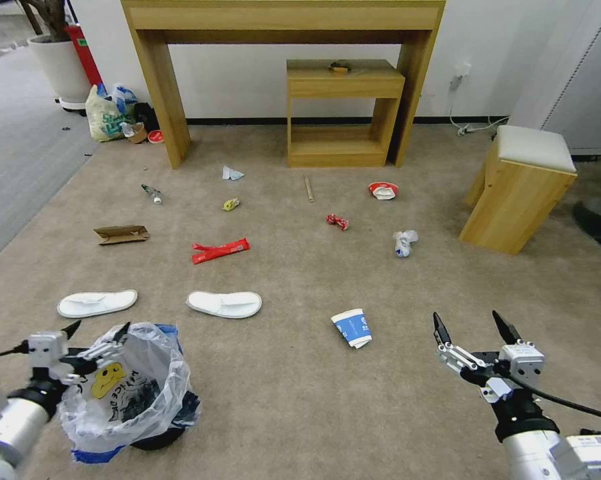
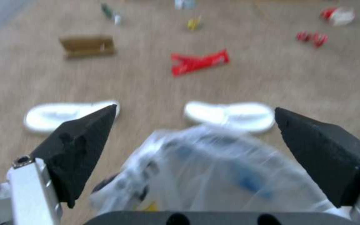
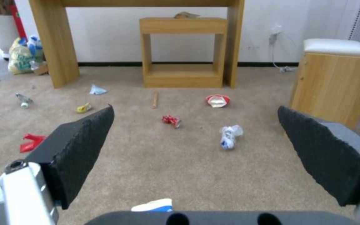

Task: Pick up the trash bin and place the garbage on the floor into it.

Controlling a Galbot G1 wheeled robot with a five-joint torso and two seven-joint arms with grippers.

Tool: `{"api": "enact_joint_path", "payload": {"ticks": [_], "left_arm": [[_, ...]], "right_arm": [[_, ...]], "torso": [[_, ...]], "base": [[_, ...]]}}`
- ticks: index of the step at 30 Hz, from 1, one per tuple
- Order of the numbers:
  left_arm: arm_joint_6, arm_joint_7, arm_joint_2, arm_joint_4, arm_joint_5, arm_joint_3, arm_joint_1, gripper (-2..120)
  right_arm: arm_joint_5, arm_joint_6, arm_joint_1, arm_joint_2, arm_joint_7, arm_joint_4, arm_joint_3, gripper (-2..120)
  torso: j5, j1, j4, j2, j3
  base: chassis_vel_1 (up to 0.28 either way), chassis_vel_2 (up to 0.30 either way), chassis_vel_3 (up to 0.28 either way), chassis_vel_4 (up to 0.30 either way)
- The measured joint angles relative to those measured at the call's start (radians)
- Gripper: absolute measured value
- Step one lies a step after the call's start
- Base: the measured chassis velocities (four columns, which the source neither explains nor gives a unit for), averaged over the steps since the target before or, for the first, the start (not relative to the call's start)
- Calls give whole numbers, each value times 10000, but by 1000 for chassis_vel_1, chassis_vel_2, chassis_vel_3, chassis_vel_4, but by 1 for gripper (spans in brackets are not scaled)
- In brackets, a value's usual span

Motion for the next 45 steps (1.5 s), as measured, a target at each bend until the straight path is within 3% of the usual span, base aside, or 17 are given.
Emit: {"api": "enact_joint_path", "payload": {"ticks": [2,5,8,16,23,34,45], "left_arm": [[240,77,227,206,-120,-11,-84,100],[1457,173,1161,1047,-931,150,-506,100],[2115,240,1664,1452,-1230,302,-676,100],[2964,823,2668,2320,-1317,327,-844,100],[3243,1854,3067,3124,-955,239,-915,100],[3214,3045,3120,3870,-53,421,-1078,100],[3183,3499,3098,4300,819,930,-1425,100]], "right_arm": [[70,-20,9,-22,3,-4,26,100],[294,-135,52,-84,56,-32,103,100],[349,-191,74,-93,110,-101,127,100],[535,-352,72,-86,182,-114,170,100],[702,-342,49,-89,214,-283,182,100],[827,-318,39,-84,322,-405,168,100],[799,-313,0,-41,366,-423,102,100]], "torso": [[-2,0,0,0,-1],[1,0,-3,0,0],[1,0,-2,0,0],[2,0,-2,0,0],[3,0,-1,0,0],[3,0,-2,0,-1],[3,0,-2,-1,-1]], "base": [[0,0,0,0],[0,0,0,0],[0,0,0,0],[0,0,0,0],[0,0,0,0],[0,0,0,0],[0,0,0,0]]}}
